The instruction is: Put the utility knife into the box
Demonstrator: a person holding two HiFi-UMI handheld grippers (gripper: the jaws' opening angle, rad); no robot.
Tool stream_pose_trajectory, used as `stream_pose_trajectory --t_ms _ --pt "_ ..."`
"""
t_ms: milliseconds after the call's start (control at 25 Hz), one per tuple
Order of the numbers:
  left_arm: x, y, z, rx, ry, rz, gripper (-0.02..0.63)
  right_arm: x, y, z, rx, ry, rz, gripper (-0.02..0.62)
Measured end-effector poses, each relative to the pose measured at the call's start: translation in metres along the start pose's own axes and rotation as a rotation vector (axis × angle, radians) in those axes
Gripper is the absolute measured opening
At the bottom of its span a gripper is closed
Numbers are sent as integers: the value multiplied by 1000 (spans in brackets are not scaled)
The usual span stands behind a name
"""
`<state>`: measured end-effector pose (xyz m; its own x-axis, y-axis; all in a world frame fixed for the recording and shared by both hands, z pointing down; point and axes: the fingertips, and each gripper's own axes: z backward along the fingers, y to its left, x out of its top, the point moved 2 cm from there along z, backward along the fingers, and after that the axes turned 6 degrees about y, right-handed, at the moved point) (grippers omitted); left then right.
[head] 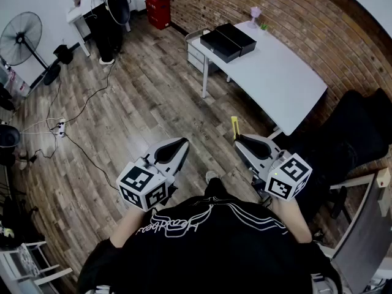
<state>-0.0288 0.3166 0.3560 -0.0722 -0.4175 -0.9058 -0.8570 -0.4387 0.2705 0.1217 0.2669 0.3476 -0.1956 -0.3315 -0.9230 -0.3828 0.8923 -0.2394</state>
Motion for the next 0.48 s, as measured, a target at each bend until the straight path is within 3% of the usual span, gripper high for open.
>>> stream_pose_trajectory --t_ms 480 --pt "21 38 -89 5 51 40 38 8 -93 -28 33 40 -77 58"
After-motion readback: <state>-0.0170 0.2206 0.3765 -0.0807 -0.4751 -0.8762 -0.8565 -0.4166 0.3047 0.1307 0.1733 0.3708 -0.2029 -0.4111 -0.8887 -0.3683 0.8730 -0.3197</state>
